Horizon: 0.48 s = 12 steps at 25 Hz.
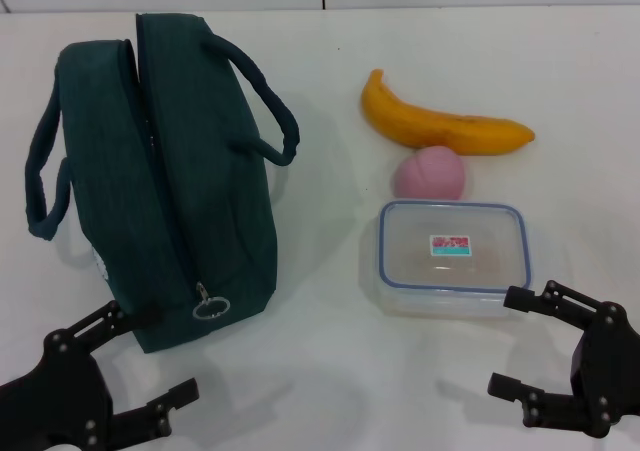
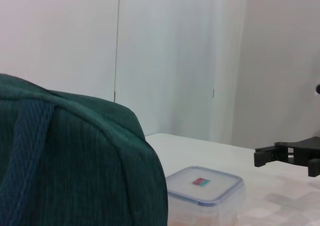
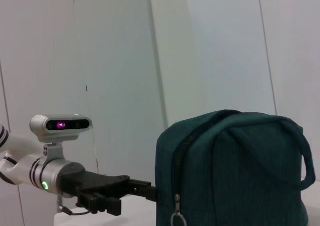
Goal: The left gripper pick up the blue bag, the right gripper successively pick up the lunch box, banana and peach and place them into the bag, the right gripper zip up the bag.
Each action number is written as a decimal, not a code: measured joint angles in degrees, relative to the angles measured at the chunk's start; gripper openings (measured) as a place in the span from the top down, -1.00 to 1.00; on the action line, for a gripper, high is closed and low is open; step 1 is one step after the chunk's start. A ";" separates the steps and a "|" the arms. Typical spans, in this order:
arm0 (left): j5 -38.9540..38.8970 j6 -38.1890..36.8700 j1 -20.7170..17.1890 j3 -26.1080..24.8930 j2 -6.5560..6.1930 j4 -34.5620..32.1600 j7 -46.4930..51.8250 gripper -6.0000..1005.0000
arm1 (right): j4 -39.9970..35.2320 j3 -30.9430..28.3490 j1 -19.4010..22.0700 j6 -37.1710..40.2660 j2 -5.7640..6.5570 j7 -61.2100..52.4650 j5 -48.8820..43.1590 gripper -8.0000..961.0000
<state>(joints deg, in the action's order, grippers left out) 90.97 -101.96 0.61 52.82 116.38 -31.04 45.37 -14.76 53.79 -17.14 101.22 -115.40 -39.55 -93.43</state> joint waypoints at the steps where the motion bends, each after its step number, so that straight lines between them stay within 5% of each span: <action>1: 0.00 0.00 -0.03 0.00 0.00 0.00 0.00 -0.74 | 0.00 0.00 0.00 0.00 0.00 0.00 0.00 -0.81; 12: 0.56 -0.31 -0.20 0.31 -0.20 0.00 0.35 -0.74 | -0.51 0.27 0.19 -0.10 0.07 0.00 -0.37 -0.81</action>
<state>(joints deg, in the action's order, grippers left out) 91.53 -102.27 0.41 53.13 116.18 -31.03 45.73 -15.27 54.06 -16.95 101.12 -115.33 -39.55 -93.80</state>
